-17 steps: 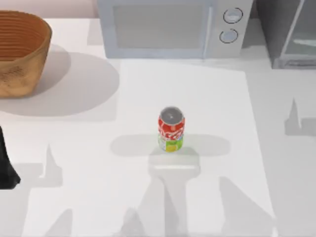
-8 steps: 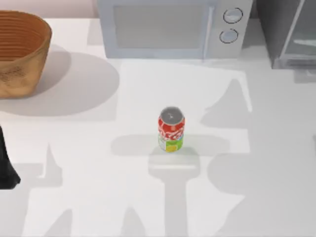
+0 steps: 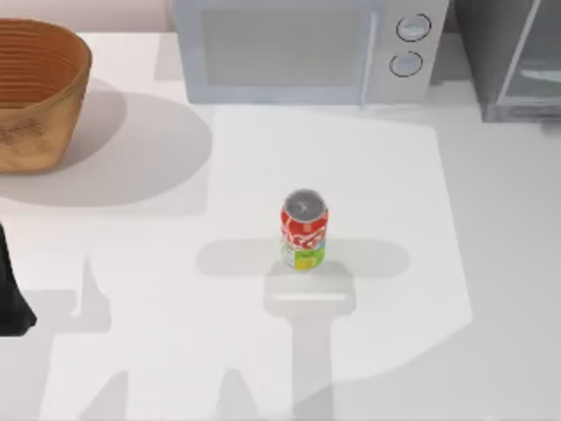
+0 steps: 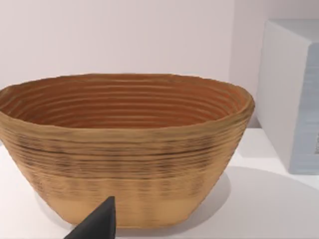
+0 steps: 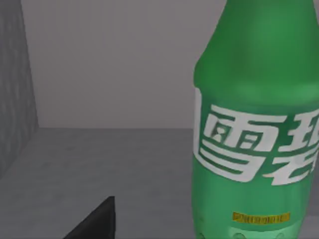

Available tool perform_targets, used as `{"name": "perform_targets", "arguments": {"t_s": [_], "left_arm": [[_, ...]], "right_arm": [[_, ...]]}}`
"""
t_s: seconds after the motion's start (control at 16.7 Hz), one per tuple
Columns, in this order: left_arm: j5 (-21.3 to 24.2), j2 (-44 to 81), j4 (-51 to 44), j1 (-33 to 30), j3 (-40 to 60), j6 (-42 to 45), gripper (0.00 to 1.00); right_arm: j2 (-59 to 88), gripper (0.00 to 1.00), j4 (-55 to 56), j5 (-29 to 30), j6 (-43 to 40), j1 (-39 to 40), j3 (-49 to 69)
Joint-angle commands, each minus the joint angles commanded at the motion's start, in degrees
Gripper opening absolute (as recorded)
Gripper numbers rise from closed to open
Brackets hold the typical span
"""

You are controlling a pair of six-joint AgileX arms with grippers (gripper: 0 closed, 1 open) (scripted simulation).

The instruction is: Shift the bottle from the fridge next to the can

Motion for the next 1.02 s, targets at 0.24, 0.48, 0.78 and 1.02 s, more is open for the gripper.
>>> {"name": "perform_targets", "arguments": {"t_s": [0.24,0.48,0.78,1.02], "left_arm": [[0.00,0.00,0.00,0.00,0.00,0.00,1.00],[0.00,0.00,0.00,0.00,0.00,0.00,1.00],[0.00,0.00,0.00,0.00,0.00,0.00,1.00],[0.00,0.00,0.00,0.00,0.00,0.00,1.00]], "right_arm": [[0.11,1.00,0.07,-0.01,0.00,-0.02,0.06],[1.12,1.00,-0.97,0.36,-0.02,0.40,2.02],[6.33,1.00,-5.67,1.38,-0.06,1.30,12.01],[8.78,1.00,-8.19,1.91,-0.08,1.80,16.95]]}}
